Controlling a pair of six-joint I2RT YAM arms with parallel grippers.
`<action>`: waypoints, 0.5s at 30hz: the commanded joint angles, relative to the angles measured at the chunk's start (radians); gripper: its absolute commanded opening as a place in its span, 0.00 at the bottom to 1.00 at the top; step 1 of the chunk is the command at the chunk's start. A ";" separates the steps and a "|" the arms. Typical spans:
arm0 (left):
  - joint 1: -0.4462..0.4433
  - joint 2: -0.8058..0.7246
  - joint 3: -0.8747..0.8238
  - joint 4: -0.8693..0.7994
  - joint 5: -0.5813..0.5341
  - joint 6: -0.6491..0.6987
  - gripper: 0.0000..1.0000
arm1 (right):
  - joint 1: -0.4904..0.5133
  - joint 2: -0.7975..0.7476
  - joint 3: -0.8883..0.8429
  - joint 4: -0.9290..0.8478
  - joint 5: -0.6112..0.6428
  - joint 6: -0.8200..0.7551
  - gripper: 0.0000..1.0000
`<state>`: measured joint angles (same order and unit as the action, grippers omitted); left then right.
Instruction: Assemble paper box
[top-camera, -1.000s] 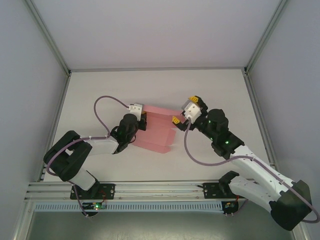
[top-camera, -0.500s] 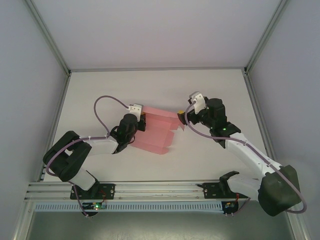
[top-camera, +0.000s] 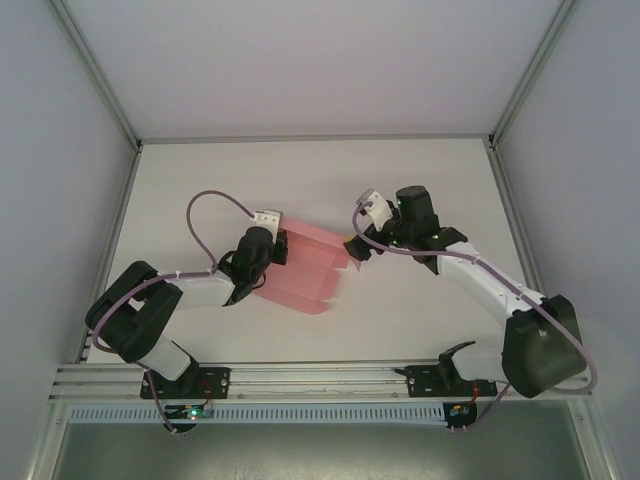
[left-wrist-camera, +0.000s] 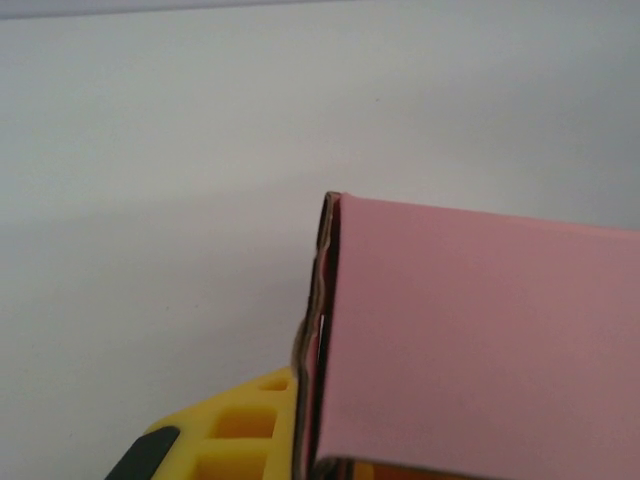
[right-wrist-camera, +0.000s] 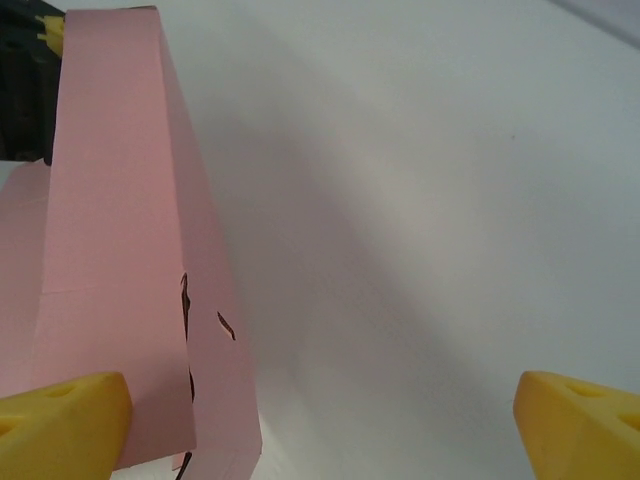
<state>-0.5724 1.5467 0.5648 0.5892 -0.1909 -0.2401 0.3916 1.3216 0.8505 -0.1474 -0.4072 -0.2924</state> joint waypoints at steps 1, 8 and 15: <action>0.006 -0.017 0.055 0.024 0.038 -0.065 0.00 | 0.041 0.034 0.015 -0.050 -0.050 -0.056 0.98; 0.017 -0.016 0.069 -0.011 0.085 -0.135 0.00 | 0.091 0.049 -0.028 0.033 -0.064 -0.123 0.98; 0.028 -0.036 0.050 0.019 0.123 -0.153 0.00 | 0.096 0.130 -0.013 -0.023 0.009 -0.108 0.98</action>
<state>-0.5602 1.5440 0.5896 0.5453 -0.0914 -0.3450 0.4805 1.4246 0.8486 -0.1322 -0.4183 -0.3923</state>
